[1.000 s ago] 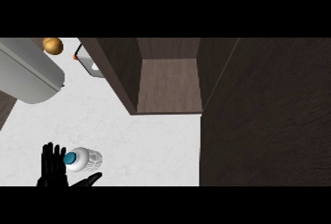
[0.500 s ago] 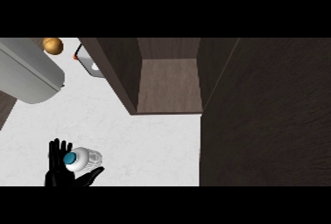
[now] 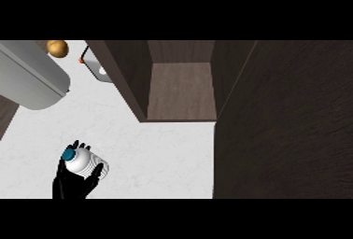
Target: Pick up the bottled water, place it into the cabinet and close the cabinet
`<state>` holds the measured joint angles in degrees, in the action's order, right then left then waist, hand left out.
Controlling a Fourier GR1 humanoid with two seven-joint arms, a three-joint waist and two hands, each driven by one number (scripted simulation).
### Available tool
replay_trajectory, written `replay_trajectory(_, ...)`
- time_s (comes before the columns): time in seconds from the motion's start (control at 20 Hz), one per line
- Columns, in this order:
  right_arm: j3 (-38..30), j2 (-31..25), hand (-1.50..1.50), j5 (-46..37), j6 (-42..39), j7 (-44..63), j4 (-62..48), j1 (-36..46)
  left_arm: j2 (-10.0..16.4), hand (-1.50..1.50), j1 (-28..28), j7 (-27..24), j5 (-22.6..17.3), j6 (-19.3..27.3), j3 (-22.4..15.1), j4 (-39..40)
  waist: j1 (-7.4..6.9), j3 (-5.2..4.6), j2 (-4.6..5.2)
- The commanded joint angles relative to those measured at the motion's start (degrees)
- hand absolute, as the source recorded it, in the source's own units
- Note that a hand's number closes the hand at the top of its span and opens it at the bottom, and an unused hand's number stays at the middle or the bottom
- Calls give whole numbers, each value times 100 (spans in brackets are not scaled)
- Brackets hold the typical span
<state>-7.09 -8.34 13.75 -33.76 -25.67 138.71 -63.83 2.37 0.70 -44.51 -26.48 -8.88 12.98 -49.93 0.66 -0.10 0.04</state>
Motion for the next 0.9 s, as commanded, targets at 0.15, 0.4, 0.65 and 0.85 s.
replay_trajectory(0.15,-542,-150,-150,799,-138,273,868,-244,-51,150,-204,-256,-95,-224,66,257,-2,3,-6)
replay_trajectory(0.4,-101,130,-150,327,-126,291,968,-302,-153,150,-294,-724,175,176,-6,255,-4,4,-10)
replay_trajectory(0.65,78,108,-150,178,-27,311,779,-13,-68,150,-1135,-401,420,-284,-483,722,39,-5,23)
replay_trajectory(0.85,-268,-7,-150,536,-203,102,622,-69,-126,150,-1353,-422,505,-258,-580,626,30,3,0)
